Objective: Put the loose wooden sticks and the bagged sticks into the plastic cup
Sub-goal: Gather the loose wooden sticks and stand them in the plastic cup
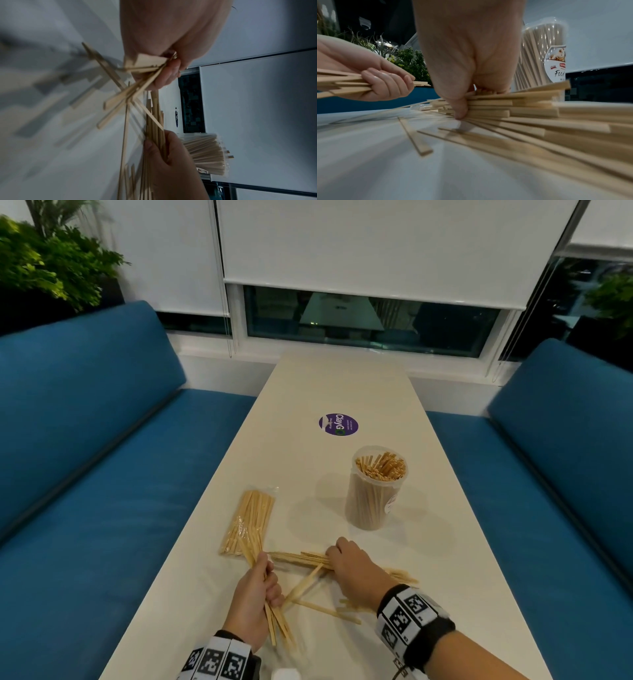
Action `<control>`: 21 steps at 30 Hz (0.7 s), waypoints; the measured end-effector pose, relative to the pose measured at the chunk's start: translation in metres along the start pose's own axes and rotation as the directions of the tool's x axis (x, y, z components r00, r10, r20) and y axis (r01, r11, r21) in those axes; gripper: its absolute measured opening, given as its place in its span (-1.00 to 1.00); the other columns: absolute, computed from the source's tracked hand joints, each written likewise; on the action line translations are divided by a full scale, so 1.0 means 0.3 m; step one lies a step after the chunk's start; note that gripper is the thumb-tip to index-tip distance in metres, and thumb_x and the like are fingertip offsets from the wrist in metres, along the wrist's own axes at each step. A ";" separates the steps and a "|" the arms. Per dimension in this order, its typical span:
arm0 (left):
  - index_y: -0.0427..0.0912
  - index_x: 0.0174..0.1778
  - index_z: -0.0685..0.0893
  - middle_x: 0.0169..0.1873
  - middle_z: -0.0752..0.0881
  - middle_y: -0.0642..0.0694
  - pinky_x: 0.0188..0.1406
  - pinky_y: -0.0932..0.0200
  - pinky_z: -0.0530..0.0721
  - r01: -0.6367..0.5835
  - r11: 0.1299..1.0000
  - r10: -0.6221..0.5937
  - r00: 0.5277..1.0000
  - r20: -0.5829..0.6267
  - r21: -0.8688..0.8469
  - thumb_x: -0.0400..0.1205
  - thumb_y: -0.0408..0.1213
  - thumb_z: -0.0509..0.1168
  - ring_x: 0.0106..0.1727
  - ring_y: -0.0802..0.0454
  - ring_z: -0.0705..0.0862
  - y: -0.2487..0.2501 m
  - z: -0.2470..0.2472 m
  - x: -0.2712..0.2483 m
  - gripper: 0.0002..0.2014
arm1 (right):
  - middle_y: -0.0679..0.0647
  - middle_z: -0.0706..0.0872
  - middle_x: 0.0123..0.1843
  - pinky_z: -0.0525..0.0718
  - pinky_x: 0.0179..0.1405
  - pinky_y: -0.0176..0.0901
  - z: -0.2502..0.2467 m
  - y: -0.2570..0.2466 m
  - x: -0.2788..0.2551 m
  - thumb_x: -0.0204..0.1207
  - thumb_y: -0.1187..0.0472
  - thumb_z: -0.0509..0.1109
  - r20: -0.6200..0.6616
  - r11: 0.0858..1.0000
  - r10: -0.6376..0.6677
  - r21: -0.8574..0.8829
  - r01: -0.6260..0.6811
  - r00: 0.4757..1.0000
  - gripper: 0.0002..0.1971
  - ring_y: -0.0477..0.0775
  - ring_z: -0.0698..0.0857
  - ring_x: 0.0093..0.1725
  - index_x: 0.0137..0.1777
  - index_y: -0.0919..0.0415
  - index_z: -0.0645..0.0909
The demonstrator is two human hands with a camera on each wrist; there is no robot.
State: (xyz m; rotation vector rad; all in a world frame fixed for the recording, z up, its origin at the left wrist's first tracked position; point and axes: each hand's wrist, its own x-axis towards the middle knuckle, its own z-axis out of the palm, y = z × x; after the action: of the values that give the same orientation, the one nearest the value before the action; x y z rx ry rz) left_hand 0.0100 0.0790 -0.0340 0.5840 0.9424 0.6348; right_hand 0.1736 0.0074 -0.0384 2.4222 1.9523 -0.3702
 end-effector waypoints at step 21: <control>-0.11 -0.06 0.44 -0.41 0.37 0.00 -0.36 0.23 0.37 -0.371 0.786 0.223 0.916 0.332 0.494 0.38 0.08 0.43 -0.39 0.10 0.35 0.002 0.158 -0.046 -0.56 | 0.07 0.56 0.01 0.51 -0.14 -0.30 -0.286 -0.041 -0.082 0.68 0.18 0.13 -0.230 0.714 0.169 0.699 0.041 0.958 -0.78 -0.02 0.55 -0.08 0.27 0.20 0.36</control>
State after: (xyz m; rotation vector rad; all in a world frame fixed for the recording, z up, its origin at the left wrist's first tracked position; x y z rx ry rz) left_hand 0.0449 0.0611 -0.0040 1.3285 0.7839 0.5469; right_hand 0.1720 -0.0003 0.0513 3.1373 2.0963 -0.9839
